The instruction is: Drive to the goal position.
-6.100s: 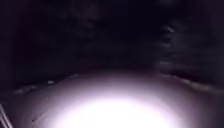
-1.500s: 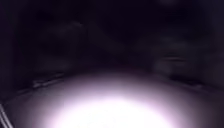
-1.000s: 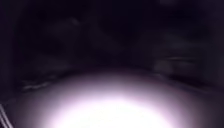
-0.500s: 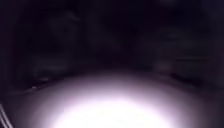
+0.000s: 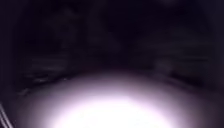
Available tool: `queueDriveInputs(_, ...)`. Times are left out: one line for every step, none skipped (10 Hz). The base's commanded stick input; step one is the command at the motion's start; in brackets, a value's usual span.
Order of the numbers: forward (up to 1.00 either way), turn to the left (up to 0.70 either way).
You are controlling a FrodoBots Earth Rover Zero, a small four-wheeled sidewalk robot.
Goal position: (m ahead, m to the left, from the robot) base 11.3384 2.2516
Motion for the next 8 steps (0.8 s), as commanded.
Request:
queueDriveInputs(1.00,-0.08)
queueDriveInputs(1.00,-0.12)
queueDriveInputs(1.00,-0.16)
queueDriveInputs(1.00,-0.20)
queueDriveInputs(1.00,-0.24)
queueDriveInputs(1.00,-0.26)
queueDriveInputs(1.00,-0.13)
queueDriveInputs(1.00,0.00)
